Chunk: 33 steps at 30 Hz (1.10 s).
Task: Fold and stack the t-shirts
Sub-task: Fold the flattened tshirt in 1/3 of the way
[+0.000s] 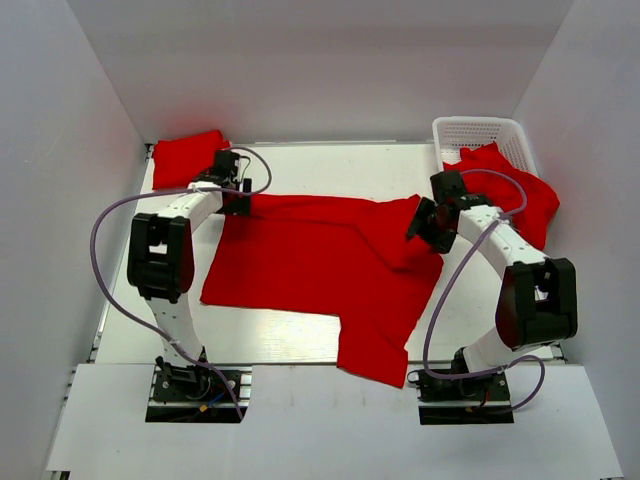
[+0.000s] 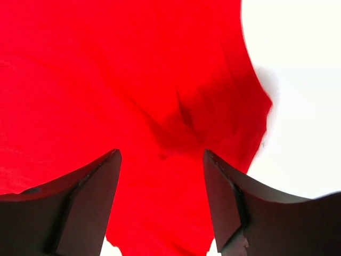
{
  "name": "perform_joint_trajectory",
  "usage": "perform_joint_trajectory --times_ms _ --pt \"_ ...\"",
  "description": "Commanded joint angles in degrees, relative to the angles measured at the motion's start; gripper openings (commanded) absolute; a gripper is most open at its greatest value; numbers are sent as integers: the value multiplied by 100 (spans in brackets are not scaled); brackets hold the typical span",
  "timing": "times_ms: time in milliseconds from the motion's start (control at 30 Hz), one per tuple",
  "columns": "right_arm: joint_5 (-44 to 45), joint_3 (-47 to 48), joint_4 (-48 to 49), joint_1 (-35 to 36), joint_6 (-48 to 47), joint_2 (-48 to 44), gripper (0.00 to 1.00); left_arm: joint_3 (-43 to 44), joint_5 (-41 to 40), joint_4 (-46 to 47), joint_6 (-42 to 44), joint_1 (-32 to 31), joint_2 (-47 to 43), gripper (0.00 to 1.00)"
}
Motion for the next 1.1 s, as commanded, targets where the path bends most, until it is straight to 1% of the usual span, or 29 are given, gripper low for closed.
perform_joint_trajectory --times_ms 0,33,133,200,233,267,367,467,533,667,700,733,767,833,867,967,1067 --pt "-57 500 498 31 -491 -25 69 377 -86 -66 -132 42 -645 100" --pt "-206 561 570 40 -545 71 69 430 -33 38 -132 42 -645 100" --pt "-269 834 781 75 -721 335 72 430 152 240 18 42 -698 100" --pt "-348 913 1096 102 -791 467 76 553 363 241 18 42 -646 100" --pt "-340 940 1176 128 -800 572 90 553 363 241 -52 42 -541 100" --pt "-592 957 1359 146 -818 686 90 632 424 241 -122 42 -488 100" --pt "-787 1167 1668 189 -792 1038 90 869 425 127 -482 42 -233 100" --pt "-1138 1335 1818 224 -888 1381 90 940 626 205 -790 95 -57 89" --pt "-1350 1388 1924 330 -993 1556 88 1002 862 328 -844 95 75 87" --pt "-1184 1581 1652 444 -1091 1987 88 1002 1180 496 -1054 95 321 76" --pt "-1166 1564 1634 445 -1047 1988 88 1002 1250 444 -1054 95 322 70" --pt "-1061 1529 1643 418 -1012 2014 88 1002 1407 443 -1107 95 409 68" --pt "-1025 1433 1616 427 -968 2023 88 854 1470 443 -1159 147 409 66" --pt "-806 1397 1573 409 -932 2076 88 651 1741 443 -1160 148 409 57" --pt "-727 1380 1459 418 -854 2093 88 398 1804 513 -1238 148 409 55" --pt "-437 1353 1239 392 -792 2173 88 18 1857 566 -1301 148 208 49" --pt "-190 1274 1133 374 -660 2234 88 -272 1857 566 -1301 148 67 46"
